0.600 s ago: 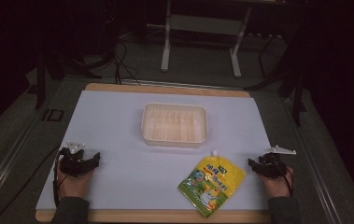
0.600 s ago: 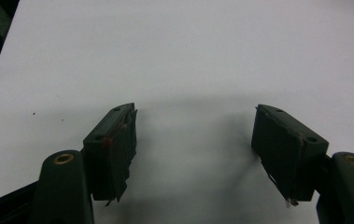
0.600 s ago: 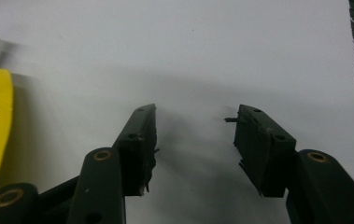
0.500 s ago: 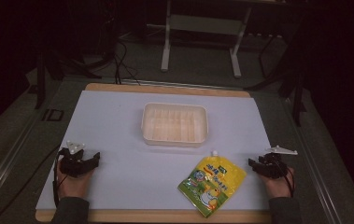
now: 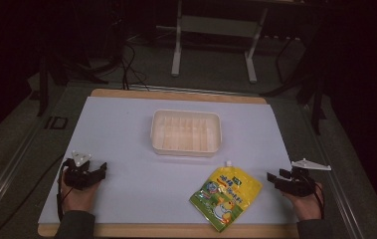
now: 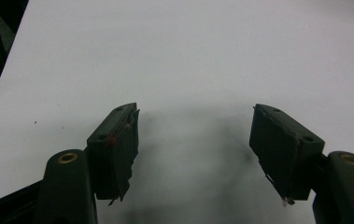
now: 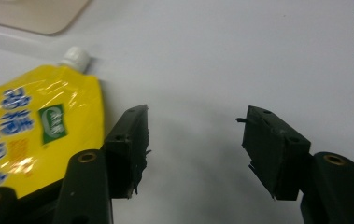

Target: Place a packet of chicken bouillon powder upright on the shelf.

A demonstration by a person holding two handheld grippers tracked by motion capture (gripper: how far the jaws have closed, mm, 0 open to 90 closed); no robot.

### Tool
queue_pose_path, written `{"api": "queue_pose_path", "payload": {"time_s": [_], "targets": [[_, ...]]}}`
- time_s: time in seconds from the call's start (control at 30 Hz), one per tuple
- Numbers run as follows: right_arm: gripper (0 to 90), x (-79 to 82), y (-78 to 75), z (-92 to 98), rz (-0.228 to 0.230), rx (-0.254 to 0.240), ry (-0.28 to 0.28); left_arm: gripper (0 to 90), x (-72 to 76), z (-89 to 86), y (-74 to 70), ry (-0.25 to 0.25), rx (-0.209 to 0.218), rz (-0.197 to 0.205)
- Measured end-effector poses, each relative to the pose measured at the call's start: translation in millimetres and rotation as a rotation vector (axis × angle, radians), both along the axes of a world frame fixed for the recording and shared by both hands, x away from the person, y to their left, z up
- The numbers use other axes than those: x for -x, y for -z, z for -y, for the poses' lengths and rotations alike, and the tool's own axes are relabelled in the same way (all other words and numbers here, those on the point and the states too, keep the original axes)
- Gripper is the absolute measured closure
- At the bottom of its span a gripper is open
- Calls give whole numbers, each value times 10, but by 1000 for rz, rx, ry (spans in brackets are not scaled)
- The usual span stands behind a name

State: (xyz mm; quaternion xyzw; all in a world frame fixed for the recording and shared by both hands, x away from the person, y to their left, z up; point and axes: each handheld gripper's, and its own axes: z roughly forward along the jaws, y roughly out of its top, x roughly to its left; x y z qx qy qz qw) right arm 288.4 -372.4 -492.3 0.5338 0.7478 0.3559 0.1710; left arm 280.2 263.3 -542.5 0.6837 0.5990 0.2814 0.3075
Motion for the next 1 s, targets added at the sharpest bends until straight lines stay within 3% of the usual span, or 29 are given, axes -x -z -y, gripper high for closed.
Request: {"api": "queue_pose_path", "payload": {"time_s": [0.2,0.47,1.0], "targets": [[316,100,-39,10,-2,-31,-41,324,-2,5,2,-1,-2,-2],[235,148,-9,-152,-24,-53,-131,324,-1,-6,0,-5,4,-1],[213,153,154,-390,-77,-27,-222,324,-3,-14,-1,-11,12,-3]]}}
